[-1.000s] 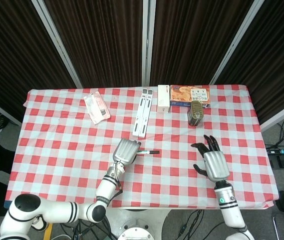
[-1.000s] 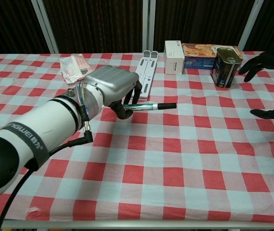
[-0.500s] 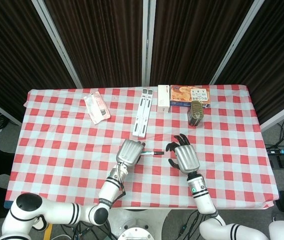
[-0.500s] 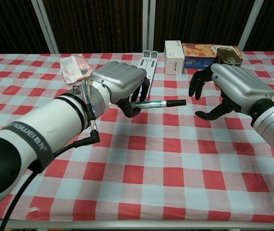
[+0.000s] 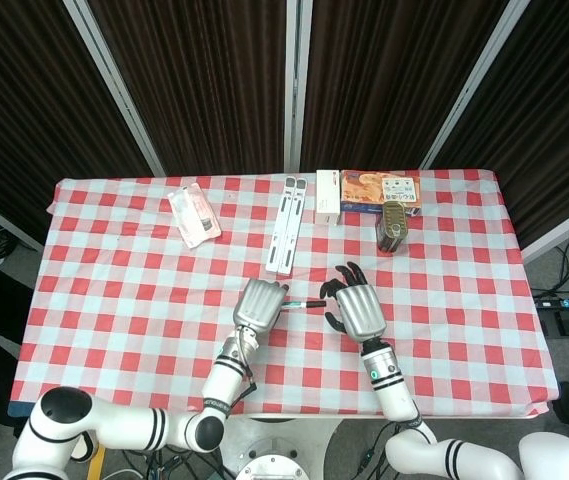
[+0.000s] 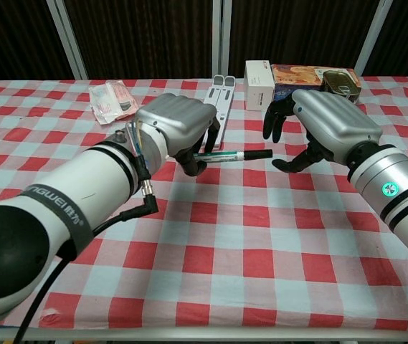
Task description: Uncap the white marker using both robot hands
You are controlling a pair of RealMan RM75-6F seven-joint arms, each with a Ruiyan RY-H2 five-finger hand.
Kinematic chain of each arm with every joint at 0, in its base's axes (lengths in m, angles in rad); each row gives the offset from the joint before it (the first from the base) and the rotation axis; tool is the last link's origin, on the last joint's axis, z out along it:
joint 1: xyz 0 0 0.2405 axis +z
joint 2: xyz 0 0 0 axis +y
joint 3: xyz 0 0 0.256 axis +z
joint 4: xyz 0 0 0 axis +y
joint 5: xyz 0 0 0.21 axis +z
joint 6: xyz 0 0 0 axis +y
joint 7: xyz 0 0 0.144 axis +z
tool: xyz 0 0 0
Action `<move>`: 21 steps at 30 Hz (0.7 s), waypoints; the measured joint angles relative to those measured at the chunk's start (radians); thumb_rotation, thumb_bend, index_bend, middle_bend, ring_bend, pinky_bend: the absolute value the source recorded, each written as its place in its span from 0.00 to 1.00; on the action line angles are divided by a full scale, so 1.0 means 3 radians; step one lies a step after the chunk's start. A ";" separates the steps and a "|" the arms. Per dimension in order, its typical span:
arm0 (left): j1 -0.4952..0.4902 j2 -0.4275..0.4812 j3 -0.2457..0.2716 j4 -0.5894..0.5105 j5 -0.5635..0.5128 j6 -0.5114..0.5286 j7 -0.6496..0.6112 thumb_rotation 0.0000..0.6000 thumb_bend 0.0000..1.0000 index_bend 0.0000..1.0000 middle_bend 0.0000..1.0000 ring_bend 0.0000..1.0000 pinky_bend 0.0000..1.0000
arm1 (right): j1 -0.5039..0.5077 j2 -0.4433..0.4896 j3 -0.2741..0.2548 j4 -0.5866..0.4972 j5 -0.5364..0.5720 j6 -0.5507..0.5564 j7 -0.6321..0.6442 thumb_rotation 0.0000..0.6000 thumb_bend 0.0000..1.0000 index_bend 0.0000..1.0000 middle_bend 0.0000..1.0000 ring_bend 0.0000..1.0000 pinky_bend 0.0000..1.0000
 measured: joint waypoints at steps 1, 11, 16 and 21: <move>-0.0007 -0.0009 -0.0001 0.0005 -0.0012 0.0011 0.0026 1.00 0.42 0.53 0.54 0.89 0.81 | 0.0010 -0.0014 0.0007 0.0013 0.0006 0.0001 -0.0015 1.00 0.13 0.49 0.48 0.17 0.13; -0.0109 -0.0090 -0.0033 0.0071 -0.0097 0.0073 0.0252 1.00 0.42 0.53 0.54 0.89 0.81 | 0.0135 -0.0078 0.0055 0.0010 0.0137 -0.0078 -0.0450 1.00 0.13 0.50 0.48 0.18 0.13; -0.0123 -0.0102 -0.0052 0.0057 -0.0106 0.0109 0.0278 1.00 0.42 0.53 0.54 0.89 0.81 | 0.0185 -0.0117 0.0065 -0.0032 0.0251 -0.0112 -0.0626 1.00 0.13 0.51 0.49 0.18 0.13; -0.0118 -0.0102 -0.0046 0.0040 -0.0111 0.0126 0.0283 1.00 0.42 0.53 0.54 0.89 0.81 | 0.0223 -0.0161 0.0065 -0.0018 0.0287 -0.0118 -0.0655 1.00 0.14 0.53 0.50 0.18 0.13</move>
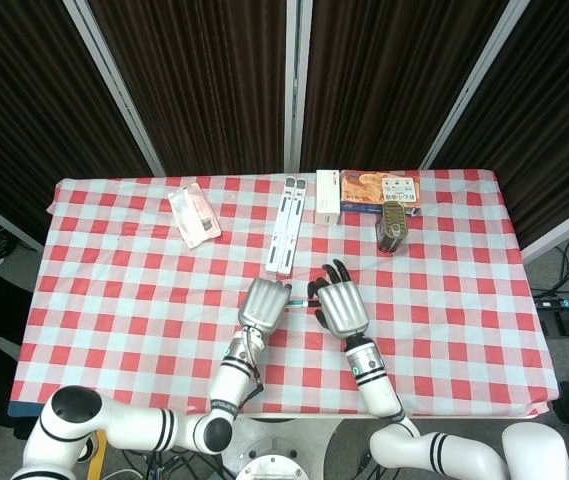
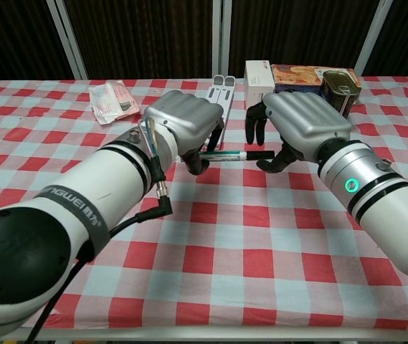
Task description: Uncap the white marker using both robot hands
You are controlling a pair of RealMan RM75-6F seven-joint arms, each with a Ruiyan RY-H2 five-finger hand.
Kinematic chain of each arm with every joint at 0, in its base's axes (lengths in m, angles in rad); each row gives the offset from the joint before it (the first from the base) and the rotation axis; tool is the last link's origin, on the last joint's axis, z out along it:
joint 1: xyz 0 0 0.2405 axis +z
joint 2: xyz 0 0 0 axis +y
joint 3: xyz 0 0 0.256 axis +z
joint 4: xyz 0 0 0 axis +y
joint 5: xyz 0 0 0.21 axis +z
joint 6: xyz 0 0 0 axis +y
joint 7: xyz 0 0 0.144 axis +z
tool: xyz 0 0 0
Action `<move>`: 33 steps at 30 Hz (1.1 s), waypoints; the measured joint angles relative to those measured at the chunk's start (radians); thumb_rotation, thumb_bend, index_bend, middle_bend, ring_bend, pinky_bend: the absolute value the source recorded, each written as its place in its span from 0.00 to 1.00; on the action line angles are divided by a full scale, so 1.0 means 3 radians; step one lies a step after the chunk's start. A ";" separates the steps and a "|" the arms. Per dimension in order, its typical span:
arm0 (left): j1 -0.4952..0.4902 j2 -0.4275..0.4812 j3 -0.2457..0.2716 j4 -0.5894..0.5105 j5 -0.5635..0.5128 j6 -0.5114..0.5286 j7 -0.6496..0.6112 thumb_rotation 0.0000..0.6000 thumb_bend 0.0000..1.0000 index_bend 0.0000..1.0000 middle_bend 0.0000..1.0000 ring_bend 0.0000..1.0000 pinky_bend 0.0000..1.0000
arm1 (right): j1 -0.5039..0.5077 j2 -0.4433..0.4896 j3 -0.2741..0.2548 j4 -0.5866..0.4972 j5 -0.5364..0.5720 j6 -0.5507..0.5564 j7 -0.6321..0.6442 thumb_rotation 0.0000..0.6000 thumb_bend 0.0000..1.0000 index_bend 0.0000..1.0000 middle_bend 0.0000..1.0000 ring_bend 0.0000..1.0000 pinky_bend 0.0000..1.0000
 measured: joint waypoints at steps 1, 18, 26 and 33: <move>0.0000 0.0000 -0.0002 0.0000 -0.0002 0.0000 0.0000 1.00 0.42 0.53 0.54 0.89 0.81 | 0.0004 -0.0005 -0.0001 0.0004 0.0004 0.0001 -0.0001 1.00 0.14 0.53 0.51 0.18 0.13; 0.0021 0.0034 -0.0009 -0.0093 -0.0010 0.0049 -0.0017 1.00 0.42 0.53 0.54 0.89 0.81 | 0.0047 -0.0075 -0.0008 0.0099 0.0036 0.0071 0.0006 1.00 0.15 0.59 0.54 0.22 0.15; 0.0027 0.0041 -0.0002 -0.0124 -0.0010 0.0064 -0.0021 1.00 0.42 0.53 0.54 0.89 0.81 | 0.0058 -0.0093 -0.0018 0.0124 0.0033 0.0092 0.0036 1.00 0.17 0.63 0.57 0.24 0.16; 0.0045 0.0063 -0.0002 -0.0164 -0.0015 0.0082 -0.0035 1.00 0.42 0.53 0.54 0.89 0.81 | 0.0069 -0.0099 -0.0007 0.0139 0.0045 0.0101 0.0054 1.00 0.22 0.70 0.63 0.27 0.19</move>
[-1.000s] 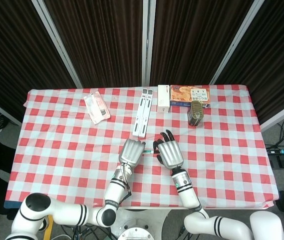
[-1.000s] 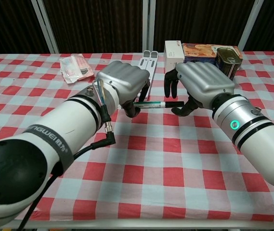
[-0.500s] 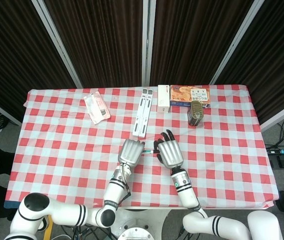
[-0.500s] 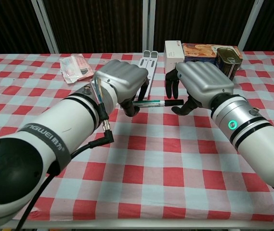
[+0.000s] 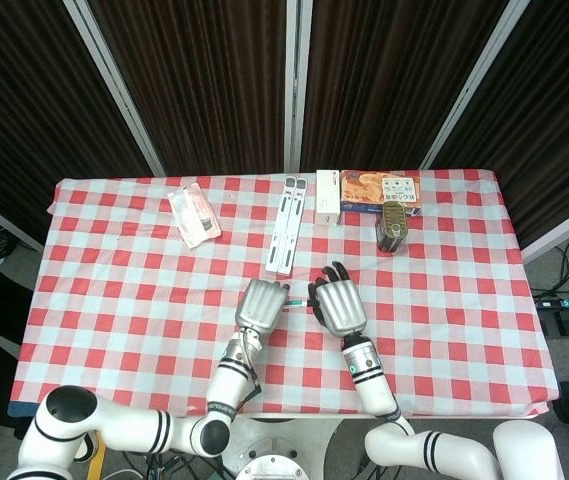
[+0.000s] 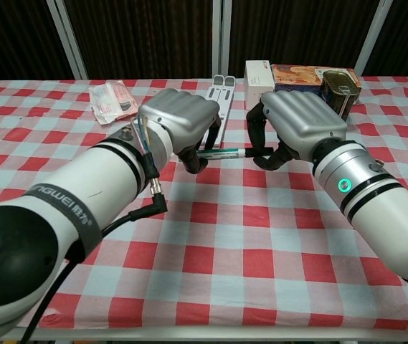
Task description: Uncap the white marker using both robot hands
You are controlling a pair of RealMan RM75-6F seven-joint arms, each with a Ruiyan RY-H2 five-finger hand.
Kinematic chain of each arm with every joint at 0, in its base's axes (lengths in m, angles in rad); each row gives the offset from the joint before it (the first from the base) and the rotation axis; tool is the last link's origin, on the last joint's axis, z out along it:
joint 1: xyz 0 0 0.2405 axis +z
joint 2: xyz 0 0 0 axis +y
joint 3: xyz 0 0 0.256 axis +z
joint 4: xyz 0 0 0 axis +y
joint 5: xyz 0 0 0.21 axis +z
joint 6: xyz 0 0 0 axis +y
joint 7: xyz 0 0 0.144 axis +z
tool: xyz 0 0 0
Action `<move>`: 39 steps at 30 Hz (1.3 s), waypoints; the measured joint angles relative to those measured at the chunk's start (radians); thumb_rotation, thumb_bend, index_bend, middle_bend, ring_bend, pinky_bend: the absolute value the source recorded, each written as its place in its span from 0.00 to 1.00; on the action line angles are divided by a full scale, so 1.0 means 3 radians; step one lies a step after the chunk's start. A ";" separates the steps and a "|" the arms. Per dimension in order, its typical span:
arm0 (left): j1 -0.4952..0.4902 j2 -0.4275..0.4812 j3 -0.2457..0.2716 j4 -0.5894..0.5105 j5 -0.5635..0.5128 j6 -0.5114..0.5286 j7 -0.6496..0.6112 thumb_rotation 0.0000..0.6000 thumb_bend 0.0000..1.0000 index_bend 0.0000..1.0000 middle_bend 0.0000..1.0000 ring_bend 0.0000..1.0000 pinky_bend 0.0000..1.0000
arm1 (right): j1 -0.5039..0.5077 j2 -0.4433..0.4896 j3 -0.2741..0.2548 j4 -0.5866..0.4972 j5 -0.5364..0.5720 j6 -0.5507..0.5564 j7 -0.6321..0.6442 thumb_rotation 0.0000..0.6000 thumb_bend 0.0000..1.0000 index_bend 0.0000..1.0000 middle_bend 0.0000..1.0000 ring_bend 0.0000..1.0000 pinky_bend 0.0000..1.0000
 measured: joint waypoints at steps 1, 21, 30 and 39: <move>0.0003 0.0008 0.0001 -0.0011 0.0003 0.0005 0.0000 1.00 0.42 0.53 0.54 0.89 0.81 | -0.0001 0.0000 -0.0001 0.0001 -0.0002 0.0005 0.0003 1.00 0.23 0.71 0.64 0.28 0.19; 0.0490 0.0350 0.0449 -0.0058 0.0253 0.0093 -0.0502 1.00 0.42 0.53 0.54 0.89 0.81 | -0.0319 0.0221 -0.0188 0.0209 -0.0017 0.0149 0.0444 1.00 0.25 0.76 0.68 0.31 0.22; 0.0653 0.0345 0.0601 0.0321 0.0462 -0.0103 -0.0827 1.00 0.31 0.42 0.49 0.88 0.81 | -0.0395 0.0193 -0.0219 0.0485 0.0070 0.0010 0.0630 1.00 0.21 0.66 0.59 0.28 0.19; 0.0719 0.0363 0.0542 0.0400 0.0639 -0.0197 -0.1025 1.00 0.18 0.30 0.40 0.86 0.80 | -0.0395 0.0294 -0.0200 0.0332 0.0097 -0.0116 0.0725 1.00 0.01 0.28 0.26 0.05 0.03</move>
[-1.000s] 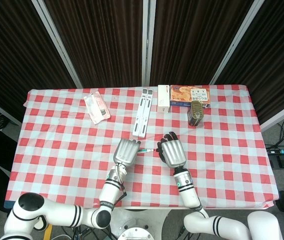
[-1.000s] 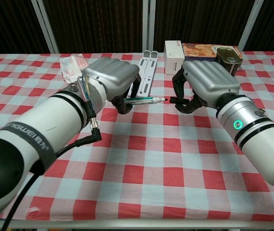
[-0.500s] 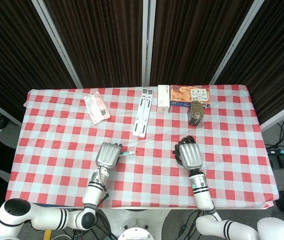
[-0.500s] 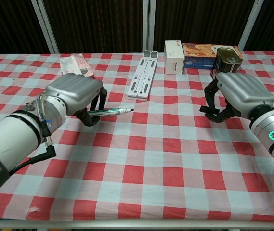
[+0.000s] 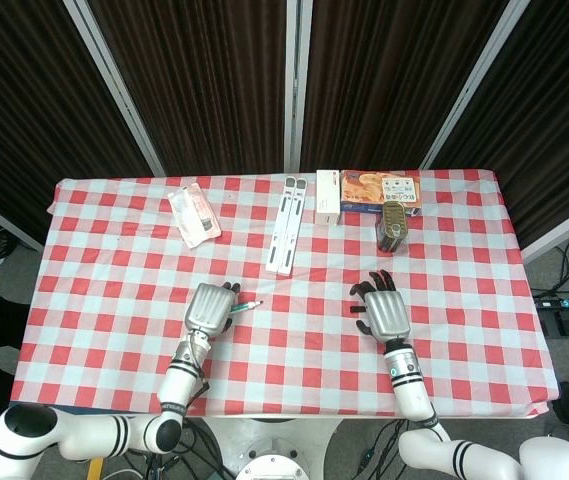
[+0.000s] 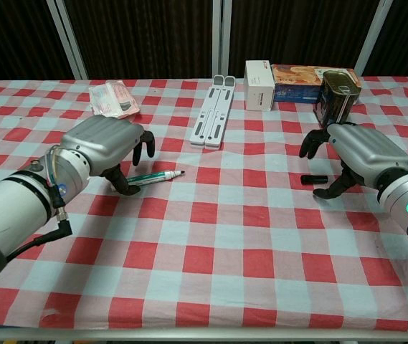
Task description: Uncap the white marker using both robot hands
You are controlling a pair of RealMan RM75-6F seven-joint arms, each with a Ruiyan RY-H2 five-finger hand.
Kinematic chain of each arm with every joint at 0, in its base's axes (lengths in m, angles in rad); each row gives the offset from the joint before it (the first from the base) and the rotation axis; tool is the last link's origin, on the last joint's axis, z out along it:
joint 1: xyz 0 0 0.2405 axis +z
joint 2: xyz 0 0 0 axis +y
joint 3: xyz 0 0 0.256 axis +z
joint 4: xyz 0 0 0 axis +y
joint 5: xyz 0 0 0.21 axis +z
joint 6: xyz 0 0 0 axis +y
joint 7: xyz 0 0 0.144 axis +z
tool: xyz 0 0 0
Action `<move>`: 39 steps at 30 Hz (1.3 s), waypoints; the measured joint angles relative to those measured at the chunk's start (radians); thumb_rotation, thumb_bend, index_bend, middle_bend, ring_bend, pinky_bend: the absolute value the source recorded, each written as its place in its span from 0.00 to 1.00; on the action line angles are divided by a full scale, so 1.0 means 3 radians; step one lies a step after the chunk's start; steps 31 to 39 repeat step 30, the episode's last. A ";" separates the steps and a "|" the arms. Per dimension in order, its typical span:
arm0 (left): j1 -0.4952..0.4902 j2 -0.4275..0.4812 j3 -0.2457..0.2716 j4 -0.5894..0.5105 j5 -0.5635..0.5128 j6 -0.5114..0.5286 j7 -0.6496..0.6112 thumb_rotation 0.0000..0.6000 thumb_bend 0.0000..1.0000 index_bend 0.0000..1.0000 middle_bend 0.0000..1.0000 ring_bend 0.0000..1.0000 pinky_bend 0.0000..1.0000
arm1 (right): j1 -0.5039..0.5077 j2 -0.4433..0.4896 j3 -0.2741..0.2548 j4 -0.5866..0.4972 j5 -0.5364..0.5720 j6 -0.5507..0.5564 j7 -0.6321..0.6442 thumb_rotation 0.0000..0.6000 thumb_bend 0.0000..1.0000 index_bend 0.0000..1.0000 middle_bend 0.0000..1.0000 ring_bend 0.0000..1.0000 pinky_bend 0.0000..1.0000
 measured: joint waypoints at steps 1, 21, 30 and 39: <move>0.0009 0.0020 -0.0021 -0.0035 0.0020 0.0014 -0.0017 1.00 0.18 0.30 0.40 0.86 0.80 | -0.0004 0.0019 0.0006 -0.0029 -0.0009 0.0020 0.0004 1.00 0.01 0.27 0.26 0.05 0.03; 0.0801 0.0666 0.0404 -0.0553 0.1134 0.1103 -0.0800 1.00 0.12 0.24 0.21 0.15 0.18 | -0.0807 0.0906 -0.0554 -0.0977 -0.0467 0.0951 0.0137 1.00 0.00 0.07 0.11 0.00 0.00; 0.1670 0.0909 0.0848 -0.0208 0.1396 0.1517 -0.1687 1.00 0.12 0.23 0.20 0.14 0.17 | -0.1339 0.1054 -0.0980 -0.0915 -0.0687 0.1268 0.0359 1.00 0.03 0.01 0.07 0.00 0.00; 0.1670 0.0909 0.0848 -0.0208 0.1396 0.1517 -0.1687 1.00 0.12 0.23 0.20 0.14 0.17 | -0.1339 0.1054 -0.0980 -0.0915 -0.0687 0.1268 0.0359 1.00 0.03 0.01 0.07 0.00 0.00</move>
